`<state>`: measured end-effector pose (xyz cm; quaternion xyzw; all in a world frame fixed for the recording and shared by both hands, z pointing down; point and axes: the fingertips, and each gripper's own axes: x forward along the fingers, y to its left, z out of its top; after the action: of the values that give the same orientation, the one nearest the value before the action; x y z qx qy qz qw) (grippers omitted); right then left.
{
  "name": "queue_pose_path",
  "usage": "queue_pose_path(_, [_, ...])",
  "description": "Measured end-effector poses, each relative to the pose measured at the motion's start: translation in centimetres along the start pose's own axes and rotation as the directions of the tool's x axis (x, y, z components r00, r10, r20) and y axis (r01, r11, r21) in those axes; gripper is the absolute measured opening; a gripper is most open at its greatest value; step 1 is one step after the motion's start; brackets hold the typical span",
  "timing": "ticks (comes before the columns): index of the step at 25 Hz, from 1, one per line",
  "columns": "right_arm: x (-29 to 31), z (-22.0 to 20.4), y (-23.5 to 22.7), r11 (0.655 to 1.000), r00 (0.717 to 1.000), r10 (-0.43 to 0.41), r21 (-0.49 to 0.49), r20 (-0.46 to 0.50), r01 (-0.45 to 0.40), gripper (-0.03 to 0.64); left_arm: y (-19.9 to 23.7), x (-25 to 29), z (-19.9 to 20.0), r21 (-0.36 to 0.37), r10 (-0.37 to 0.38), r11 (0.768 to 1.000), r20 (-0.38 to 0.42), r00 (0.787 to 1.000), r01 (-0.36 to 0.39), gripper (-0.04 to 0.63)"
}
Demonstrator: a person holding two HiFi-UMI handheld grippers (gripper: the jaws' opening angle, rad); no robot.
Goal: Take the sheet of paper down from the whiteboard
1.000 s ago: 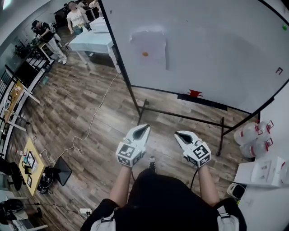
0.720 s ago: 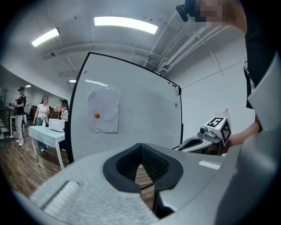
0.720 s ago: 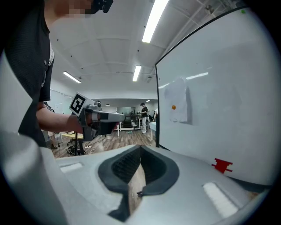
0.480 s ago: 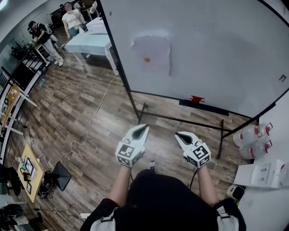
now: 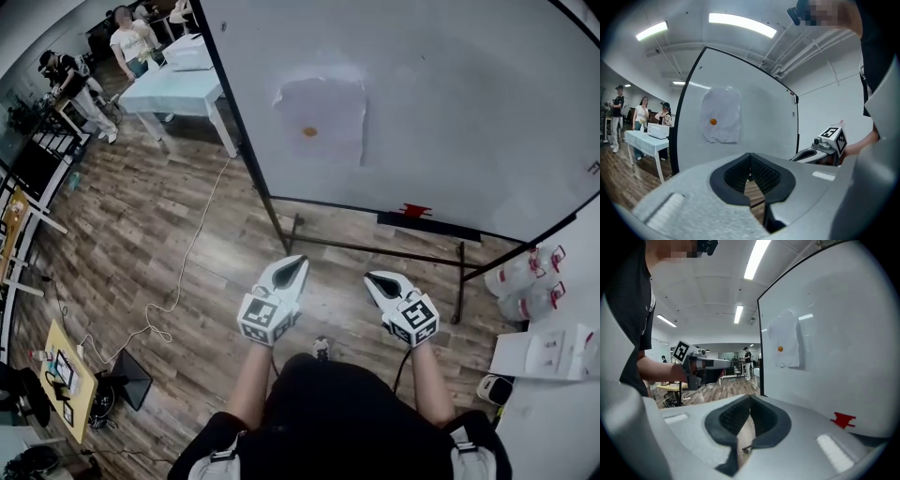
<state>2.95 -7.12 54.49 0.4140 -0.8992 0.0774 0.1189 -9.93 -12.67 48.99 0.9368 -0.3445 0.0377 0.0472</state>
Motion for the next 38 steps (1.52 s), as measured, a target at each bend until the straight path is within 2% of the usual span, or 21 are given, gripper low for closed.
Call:
queue_pose_path(11, [4.9, -0.9, -0.9, 0.998, 0.999, -0.045, 0.045, -0.023, 0.046, 0.003, 6.6, 1.9, -0.9, -0.006, -0.011, 1.000, -0.016, 1.000, 0.011, 0.009])
queue_pose_path(22, [6.2, 0.1, -3.2, 0.994, 0.996, -0.084, 0.065, -0.013, 0.085, 0.003, 8.2, 4.1, -0.2, 0.013, -0.033, 0.999, -0.005, 0.999, 0.033, 0.009])
queue_pose_path(26, [6.6, 0.7, -4.7, 0.994, 0.996, -0.092, 0.064, -0.002, 0.092, 0.003, 9.0, 5.1, 0.1, 0.007, -0.023, 1.000, -0.003, 1.000, 0.023, 0.009])
queue_pose_path(30, [7.0, 1.9, -6.8, 0.992, 0.994, -0.111, 0.063, 0.021, 0.110, 0.003, 9.2, 6.5, 1.1, 0.032, -0.032, 0.999, -0.004, 0.999, 0.033, 0.009])
queue_pose_path(38, [8.7, 3.9, -8.9, 0.996, 0.995, -0.088, 0.036, 0.037, 0.086, 0.003, 10.7, 9.0, 2.5, 0.038, -0.012, 0.999, 0.006, 1.000, 0.012, 0.009])
